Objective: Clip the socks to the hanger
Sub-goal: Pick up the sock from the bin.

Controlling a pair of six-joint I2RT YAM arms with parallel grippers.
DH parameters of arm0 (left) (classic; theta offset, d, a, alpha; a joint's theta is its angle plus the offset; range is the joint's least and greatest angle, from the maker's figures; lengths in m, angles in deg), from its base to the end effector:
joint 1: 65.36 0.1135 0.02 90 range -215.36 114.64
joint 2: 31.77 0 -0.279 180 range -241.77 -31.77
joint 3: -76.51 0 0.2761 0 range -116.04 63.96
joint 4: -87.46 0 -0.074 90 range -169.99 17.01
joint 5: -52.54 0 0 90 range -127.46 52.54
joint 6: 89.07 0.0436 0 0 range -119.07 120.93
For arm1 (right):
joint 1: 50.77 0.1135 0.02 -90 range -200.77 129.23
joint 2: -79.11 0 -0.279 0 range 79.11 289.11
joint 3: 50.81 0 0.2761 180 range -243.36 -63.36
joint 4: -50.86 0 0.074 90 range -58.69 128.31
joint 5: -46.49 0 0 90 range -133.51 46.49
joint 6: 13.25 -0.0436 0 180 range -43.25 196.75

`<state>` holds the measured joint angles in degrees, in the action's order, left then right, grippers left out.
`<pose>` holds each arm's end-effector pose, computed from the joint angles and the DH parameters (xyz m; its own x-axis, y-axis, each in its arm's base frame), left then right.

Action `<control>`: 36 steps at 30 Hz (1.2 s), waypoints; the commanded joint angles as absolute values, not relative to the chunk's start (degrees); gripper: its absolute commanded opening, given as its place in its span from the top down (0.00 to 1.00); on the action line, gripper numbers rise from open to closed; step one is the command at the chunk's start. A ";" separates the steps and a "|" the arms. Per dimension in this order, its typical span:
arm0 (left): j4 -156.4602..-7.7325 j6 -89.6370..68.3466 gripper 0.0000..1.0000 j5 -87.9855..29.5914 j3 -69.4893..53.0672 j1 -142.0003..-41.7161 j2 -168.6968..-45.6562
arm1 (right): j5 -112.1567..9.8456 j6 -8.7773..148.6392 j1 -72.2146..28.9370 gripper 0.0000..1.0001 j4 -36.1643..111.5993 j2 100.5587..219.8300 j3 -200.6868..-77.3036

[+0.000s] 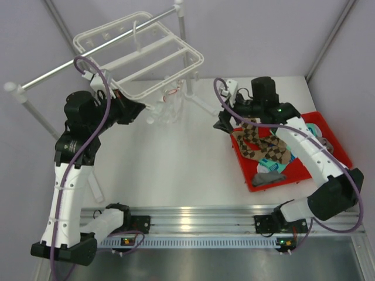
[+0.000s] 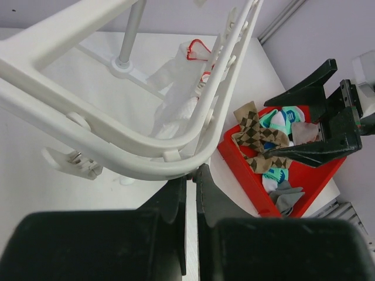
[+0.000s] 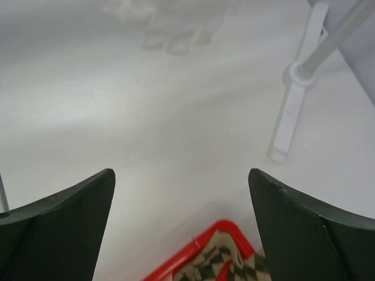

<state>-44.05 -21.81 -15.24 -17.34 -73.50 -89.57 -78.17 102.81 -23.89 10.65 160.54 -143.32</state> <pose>0.2018 -0.0455 0.4874 -0.3886 -0.3059 -0.8691 0.3756 0.8087 -0.4526 0.2968 0.1783 0.3890 -0.0320 -0.4214 -0.9063 -0.9229 0.3606 -0.1351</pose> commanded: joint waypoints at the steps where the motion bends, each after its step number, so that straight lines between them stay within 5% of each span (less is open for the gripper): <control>1: -46.95 -21.04 1.00 -13.20 -17.08 -73.53 -88.46 | -83.32 111.09 -32.53 0.06 -5.43 156.90 -141.41; 5: -46.86 -20.77 1.00 -12.85 -16.73 -73.53 -87.93 | -81.84 121.39 -42.84 0.18 -15.30 157.60 -137.30; 15: -46.95 -20.78 1.00 -12.50 -16.73 -73.53 -88.11 | -73.14 107.95 -50.33 0.35 11.06 164.71 -130.77; 25: -46.16 -20.34 1.00 -12.76 -17.17 -73.62 -88.28 | -74.89 106.45 -50.41 0.35 17.57 176.14 -135.70; 29: -46.24 -20.25 1.00 -12.94 -16.90 -73.53 -88.28 | -78.31 107.42 -50.06 0.59 18.54 174.83 -133.77; 30: -46.33 -20.25 1.00 -12.85 -16.99 -73.53 -88.20 | -79.54 107.59 -50.06 0.72 18.45 174.30 -133.41; 33: -46.33 -20.34 1.00 -12.67 -17.25 -73.53 -88.46 | -80.25 108.03 -50.32 0.93 17.57 172.11 -132.97; 36: -46.42 -20.42 1.00 -12.50 -17.43 -73.53 -88.55 | -81.65 107.60 -52.59 1.00 15.91 169.21 -133.85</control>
